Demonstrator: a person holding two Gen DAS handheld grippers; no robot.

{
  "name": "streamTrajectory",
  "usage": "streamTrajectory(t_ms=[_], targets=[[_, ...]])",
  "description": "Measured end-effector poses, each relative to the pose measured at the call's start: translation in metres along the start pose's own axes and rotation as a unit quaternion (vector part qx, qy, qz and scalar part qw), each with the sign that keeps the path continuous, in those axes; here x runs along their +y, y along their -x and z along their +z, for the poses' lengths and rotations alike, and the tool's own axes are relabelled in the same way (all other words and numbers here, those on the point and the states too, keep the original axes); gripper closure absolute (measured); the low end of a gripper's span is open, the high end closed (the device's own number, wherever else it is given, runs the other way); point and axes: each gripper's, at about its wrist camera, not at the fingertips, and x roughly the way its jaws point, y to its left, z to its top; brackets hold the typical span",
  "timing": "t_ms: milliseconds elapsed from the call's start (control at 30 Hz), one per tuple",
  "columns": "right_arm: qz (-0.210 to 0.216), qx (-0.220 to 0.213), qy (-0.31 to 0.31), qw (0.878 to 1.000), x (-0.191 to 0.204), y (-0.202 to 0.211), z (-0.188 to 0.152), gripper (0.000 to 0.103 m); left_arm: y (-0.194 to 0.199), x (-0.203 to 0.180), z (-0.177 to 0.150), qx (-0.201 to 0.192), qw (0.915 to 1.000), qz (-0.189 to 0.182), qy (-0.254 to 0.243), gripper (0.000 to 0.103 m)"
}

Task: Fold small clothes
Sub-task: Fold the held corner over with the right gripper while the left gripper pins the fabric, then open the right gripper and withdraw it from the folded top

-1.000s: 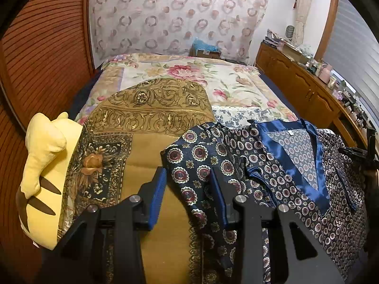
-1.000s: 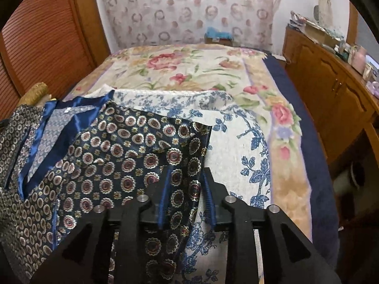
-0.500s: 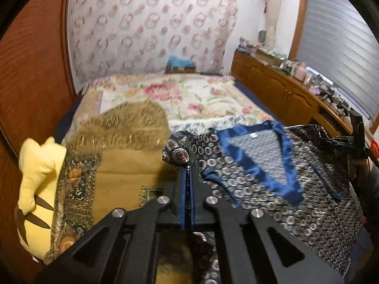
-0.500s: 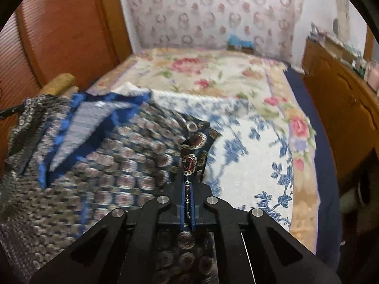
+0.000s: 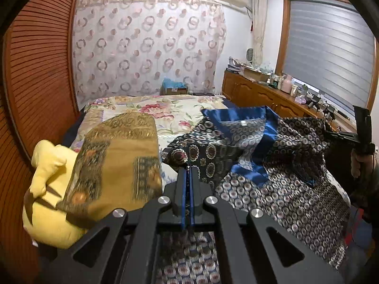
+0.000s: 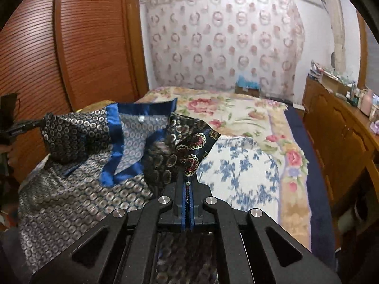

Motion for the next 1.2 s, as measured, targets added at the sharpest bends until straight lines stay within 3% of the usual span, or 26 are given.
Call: streamTrajectory(t_ms=[400,767,900,1033,1200], targets=[[0.0,0.031,-0.041,0.999,0.009,0.061,-0.084,0.103,0.05,0.025,-0.07,0.002,0.9982,0.018,0.057,0.103],[-0.008,0.081,-0.056,0.995,0.011,0.094,-0.122,0.103,0.08,0.029,-0.103,0.024,0.9954,0.053,0.075,0.101],[-0.009,0.09,-0.058,0.994,0.009,0.092,-0.127,0.102,0.079,0.038,-0.104,0.032,0.9946,0.061,0.078,0.088],[-0.033,0.076,-0.06,0.995,-0.002,0.095,-0.118,0.087,0.081,0.045,-0.096,0.028,0.9945,0.067,0.075,0.064],[-0.054,0.066,-0.054,0.995,-0.013,0.082,-0.104,0.067,0.062,0.048,-0.079,0.037,0.9958,0.064,0.054,0.056]])
